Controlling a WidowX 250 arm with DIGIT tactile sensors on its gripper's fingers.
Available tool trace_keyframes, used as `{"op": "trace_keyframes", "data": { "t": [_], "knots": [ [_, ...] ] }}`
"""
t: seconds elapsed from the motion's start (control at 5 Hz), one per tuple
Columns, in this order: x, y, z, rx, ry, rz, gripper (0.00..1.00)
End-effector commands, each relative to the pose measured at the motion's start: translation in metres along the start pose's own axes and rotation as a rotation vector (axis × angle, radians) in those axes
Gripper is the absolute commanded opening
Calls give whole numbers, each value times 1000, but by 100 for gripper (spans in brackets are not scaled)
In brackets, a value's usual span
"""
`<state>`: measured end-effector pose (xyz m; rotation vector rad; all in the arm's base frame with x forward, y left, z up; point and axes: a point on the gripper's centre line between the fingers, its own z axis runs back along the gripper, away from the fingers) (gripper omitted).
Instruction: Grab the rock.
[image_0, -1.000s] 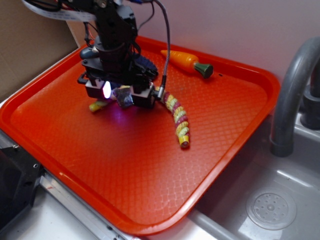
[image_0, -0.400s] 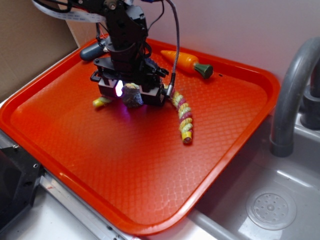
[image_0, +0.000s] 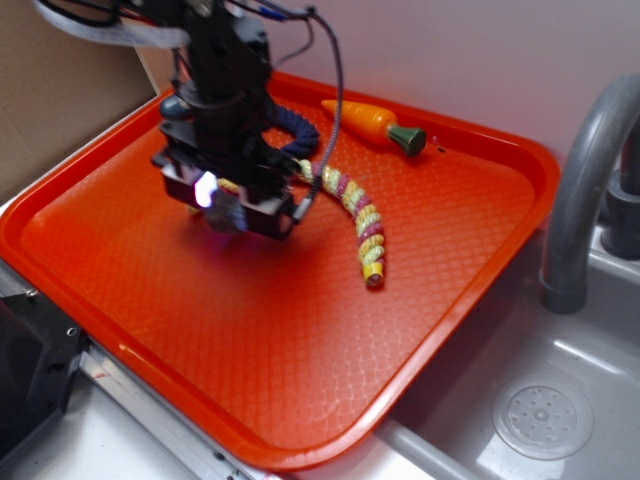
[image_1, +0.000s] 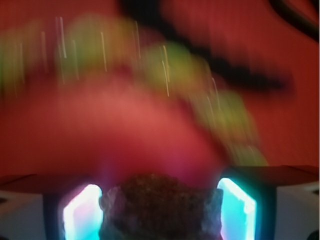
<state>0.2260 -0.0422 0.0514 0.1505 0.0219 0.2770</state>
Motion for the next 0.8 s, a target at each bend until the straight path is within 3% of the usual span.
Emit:
{"op": "trace_keyframes", "data": {
  "t": [0.0, 0.2, 0.4, 0.6],
  "knots": [
    [-21, 30, 109, -165, -89, -263, 0],
    [-53, 39, 151, -246, -175, -305, 0],
    [-66, 48, 167, -264, -197, -262, 0],
    [-61, 38, 142, -282, -103, -193, 0]
  ]
}}
